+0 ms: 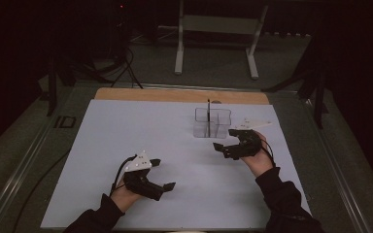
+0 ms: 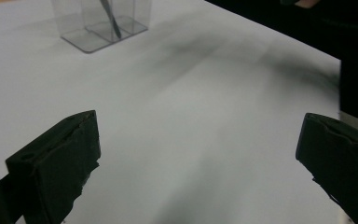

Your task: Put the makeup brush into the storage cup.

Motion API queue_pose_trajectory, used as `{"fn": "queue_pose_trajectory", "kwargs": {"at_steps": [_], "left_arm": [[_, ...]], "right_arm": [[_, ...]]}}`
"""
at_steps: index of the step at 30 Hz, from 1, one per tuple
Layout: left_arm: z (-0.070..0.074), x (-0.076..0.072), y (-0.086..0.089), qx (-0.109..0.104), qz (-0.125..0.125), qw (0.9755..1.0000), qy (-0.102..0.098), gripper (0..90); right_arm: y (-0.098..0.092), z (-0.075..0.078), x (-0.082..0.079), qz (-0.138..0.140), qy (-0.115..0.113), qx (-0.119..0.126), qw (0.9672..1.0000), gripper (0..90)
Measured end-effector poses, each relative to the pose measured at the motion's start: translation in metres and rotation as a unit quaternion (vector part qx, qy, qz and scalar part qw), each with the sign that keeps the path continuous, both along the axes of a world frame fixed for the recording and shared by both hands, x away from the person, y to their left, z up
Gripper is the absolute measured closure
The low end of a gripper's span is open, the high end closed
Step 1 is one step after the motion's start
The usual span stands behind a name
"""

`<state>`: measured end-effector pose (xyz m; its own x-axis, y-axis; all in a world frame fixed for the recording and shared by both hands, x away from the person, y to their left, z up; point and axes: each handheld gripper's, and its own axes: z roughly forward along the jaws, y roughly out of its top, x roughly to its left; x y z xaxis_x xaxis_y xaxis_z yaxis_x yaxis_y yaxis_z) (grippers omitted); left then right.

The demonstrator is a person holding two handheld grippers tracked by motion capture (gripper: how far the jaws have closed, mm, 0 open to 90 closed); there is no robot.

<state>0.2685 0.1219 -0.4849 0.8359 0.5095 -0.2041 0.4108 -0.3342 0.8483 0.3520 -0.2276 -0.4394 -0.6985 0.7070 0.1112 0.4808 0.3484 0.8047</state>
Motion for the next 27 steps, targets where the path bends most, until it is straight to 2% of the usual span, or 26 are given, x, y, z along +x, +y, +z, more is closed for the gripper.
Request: {"fn": "queue_pose_trajectory", "kwargs": {"at_steps": [3,6,9,16,20,27], "left_arm": [[-0.001,0.001,0.004,0.005,-0.004,1.0000,0.007,1.3],[-0.001,0.001,0.007,0.006,-0.008,0.9999,0.010,1.3],[-0.002,0.001,0.014,0.016,-0.012,0.9998,0.008,1.4],[-0.005,-0.001,0.035,0.016,-0.010,0.9998,0.007,1.4],[-0.005,-0.004,0.047,0.023,-0.010,0.9997,-0.004,1.4],[-0.008,-0.009,0.069,0.031,0.000,0.9995,-0.001,1.4]], "right_arm": [[-0.003,-0.009,-0.009,0.006,0.010,0.003,0.9999,13.7],[-0.006,-0.015,-0.015,0.010,0.009,0.004,0.9999,14.2],[-0.013,-0.024,-0.025,0.027,0.014,0.023,0.9993,15.6],[-0.023,-0.036,-0.042,0.043,0.015,0.018,0.9988,16.8],[-0.030,-0.040,-0.052,0.048,0.004,0.011,0.9988,16.0],[-0.044,-0.045,-0.065,0.054,0.005,0.021,0.9983,16.0]]}}
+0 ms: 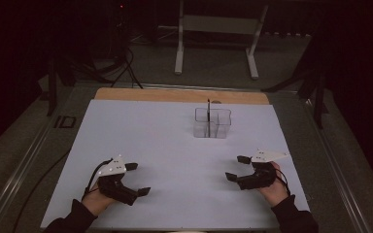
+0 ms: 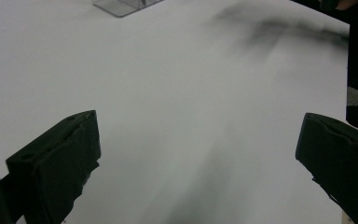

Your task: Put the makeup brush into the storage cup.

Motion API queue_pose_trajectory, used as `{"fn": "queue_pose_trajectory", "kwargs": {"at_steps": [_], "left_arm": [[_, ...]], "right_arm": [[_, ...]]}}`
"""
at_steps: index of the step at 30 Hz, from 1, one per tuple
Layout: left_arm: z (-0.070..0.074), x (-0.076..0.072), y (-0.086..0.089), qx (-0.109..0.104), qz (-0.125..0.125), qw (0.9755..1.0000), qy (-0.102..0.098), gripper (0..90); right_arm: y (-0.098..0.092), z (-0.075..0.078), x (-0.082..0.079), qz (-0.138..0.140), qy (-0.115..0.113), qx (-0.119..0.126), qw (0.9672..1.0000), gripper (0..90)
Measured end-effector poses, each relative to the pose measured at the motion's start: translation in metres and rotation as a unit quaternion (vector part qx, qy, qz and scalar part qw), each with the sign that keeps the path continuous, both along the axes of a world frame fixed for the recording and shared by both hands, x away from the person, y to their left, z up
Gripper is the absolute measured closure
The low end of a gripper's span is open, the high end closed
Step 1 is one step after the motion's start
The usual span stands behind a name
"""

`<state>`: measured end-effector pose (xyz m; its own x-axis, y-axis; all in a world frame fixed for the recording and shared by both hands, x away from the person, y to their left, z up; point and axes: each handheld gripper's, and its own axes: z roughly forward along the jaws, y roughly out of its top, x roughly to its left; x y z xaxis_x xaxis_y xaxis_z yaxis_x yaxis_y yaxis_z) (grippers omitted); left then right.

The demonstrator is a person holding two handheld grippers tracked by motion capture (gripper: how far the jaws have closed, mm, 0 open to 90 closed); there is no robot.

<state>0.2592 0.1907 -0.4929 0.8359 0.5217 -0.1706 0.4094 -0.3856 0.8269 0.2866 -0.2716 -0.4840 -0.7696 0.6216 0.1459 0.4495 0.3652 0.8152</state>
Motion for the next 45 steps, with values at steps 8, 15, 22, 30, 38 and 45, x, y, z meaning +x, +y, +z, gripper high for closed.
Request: {"fn": "queue_pose_trajectory", "kwargs": {"at_steps": [8,15,22,30,38,45], "left_arm": [[-0.003,-0.004,0.023,-0.003,0.011,0.9999,-0.004,1.5],[-0.007,-0.007,0.042,-0.006,0.028,0.9996,-0.005,1.5],[-0.012,-0.013,0.049,-0.008,0.021,0.9998,-0.003,1.5],[-0.018,-0.016,0.052,0.000,0.009,0.9999,-0.014,1.5],[-0.023,-0.015,0.056,-0.011,0.013,0.9997,-0.017,1.5],[-0.024,-0.015,0.059,-0.013,0.022,0.9996,-0.013,1.5]], "right_arm": [[-0.011,-0.007,-0.011,0.010,0.008,0.004,0.9999,16.0],[-0.017,-0.014,-0.018,0.019,0.017,0.008,0.9996,16.0],[-0.019,-0.018,-0.023,0.031,0.018,0.004,0.9993,15.0],[-0.024,-0.022,-0.027,0.032,0.020,0.011,0.9992,14.5],[-0.026,-0.024,-0.028,0.035,0.020,0.018,0.9990,14.1],[-0.025,-0.026,-0.028,0.041,0.016,0.018,0.9989,14.1]]}}
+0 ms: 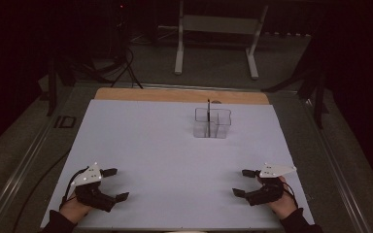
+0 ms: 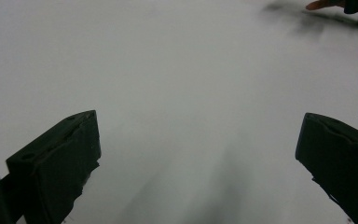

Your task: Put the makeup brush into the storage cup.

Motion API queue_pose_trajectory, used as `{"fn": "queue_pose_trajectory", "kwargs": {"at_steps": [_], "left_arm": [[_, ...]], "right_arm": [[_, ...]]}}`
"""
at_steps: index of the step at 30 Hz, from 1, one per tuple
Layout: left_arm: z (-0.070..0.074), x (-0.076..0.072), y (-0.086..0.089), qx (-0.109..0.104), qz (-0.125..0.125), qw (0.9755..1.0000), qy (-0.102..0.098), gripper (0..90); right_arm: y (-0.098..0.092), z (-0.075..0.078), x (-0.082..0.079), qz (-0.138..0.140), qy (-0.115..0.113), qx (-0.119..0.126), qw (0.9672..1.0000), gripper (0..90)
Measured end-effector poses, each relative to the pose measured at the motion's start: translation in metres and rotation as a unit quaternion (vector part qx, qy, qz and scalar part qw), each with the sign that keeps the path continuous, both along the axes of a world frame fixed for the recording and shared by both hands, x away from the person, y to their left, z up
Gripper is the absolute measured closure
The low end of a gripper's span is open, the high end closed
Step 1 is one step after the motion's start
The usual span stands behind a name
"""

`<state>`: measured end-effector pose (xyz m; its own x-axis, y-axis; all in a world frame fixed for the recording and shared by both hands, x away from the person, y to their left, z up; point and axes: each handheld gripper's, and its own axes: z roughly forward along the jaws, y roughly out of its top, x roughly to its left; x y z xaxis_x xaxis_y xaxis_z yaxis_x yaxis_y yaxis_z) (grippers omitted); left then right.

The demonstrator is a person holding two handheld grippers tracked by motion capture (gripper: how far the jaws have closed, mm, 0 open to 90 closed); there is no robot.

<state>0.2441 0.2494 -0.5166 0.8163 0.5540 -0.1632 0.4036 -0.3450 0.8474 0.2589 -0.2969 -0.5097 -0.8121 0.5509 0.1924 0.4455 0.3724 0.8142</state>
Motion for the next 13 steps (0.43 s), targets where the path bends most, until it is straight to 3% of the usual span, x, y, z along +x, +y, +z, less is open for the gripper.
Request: {"fn": "queue_pose_trajectory", "kwargs": {"at_steps": [13], "left_arm": [[-0.0013,0.0001,0.0000,-0.002,0.004,1.0000,0.003,1.5]], "right_arm": [[0.0006,-0.0027,-0.0005,0.004,-0.004,-0.007,1.0000,14.0]]}}
